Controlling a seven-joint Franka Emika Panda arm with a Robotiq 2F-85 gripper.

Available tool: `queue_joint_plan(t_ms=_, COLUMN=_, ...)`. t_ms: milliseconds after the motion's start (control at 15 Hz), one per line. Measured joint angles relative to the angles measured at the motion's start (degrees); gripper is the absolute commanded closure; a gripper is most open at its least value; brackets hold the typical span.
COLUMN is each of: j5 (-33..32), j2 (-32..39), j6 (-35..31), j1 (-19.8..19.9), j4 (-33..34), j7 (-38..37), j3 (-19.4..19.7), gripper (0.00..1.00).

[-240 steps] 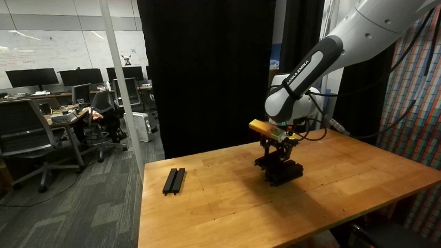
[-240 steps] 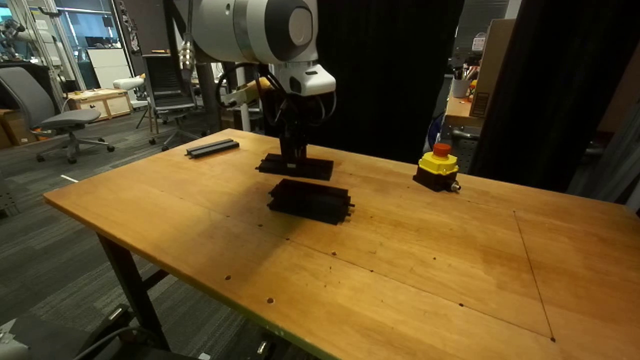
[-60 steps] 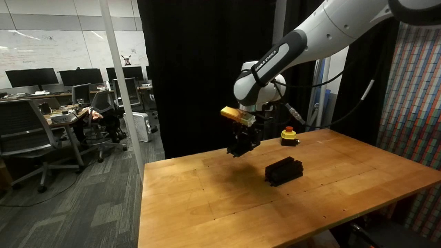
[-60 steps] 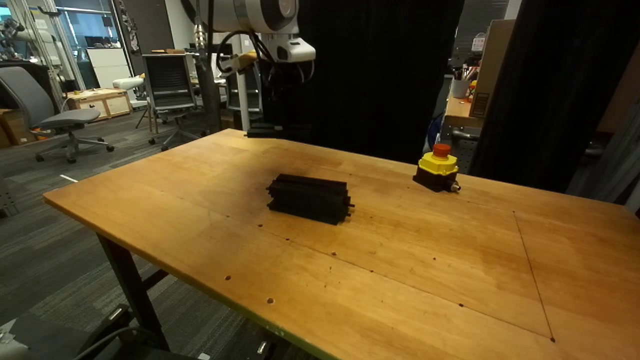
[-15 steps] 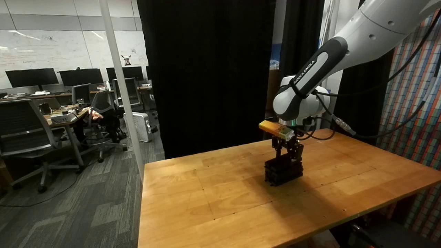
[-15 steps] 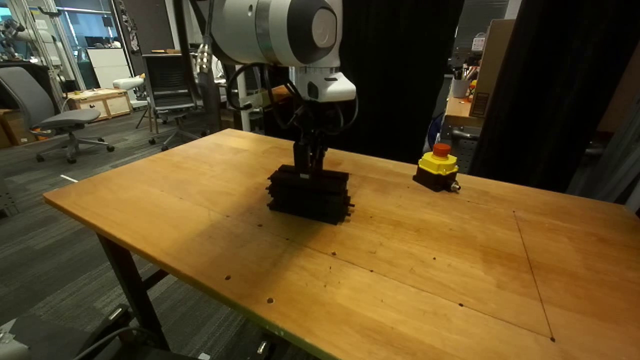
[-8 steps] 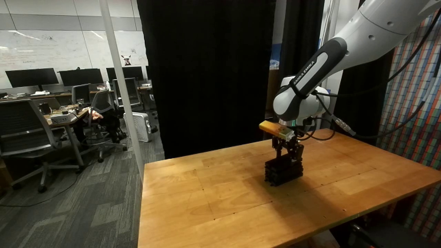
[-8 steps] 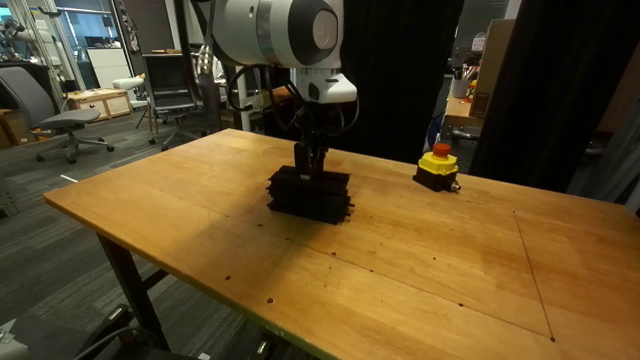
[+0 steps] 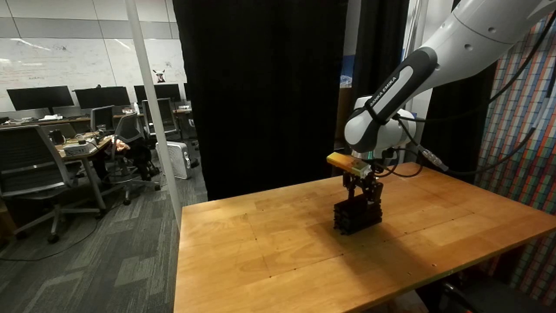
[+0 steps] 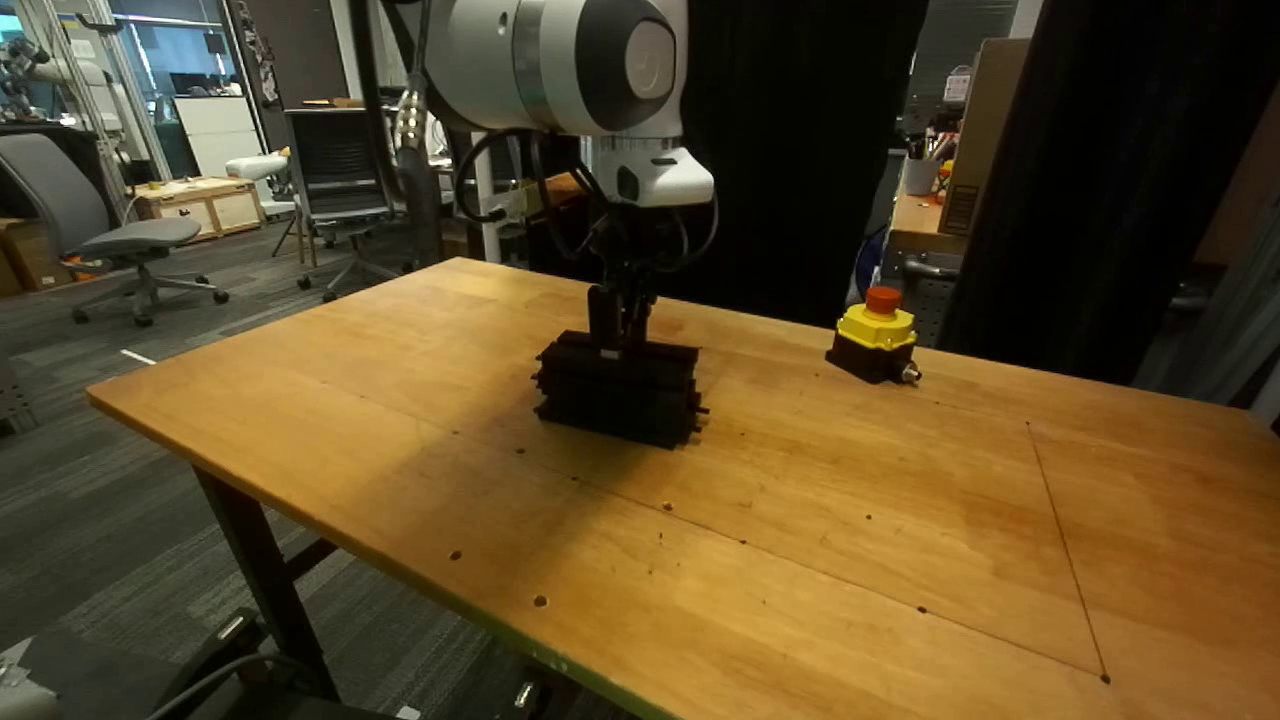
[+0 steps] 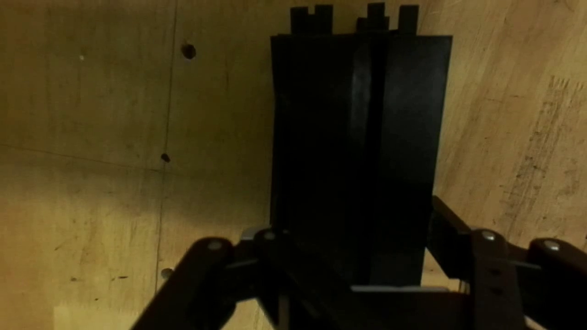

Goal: Stack the black objects on the table

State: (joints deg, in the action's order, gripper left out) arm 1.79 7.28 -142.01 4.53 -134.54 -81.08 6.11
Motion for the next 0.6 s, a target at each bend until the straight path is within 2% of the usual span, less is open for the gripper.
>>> queue_joint_plan(t_ms=467, j5=1.41, j2=-0.04, j6=0.0, j1=0.0, j4=-0.01, j7=2.25, j3=0.0, gripper=0.0)
queue_joint_plan(t_ms=600, j5=1.46, j2=-0.55, j6=0.74, j1=-0.01, j4=-0.03, j7=5.51, j3=-0.01, gripper=0.0)
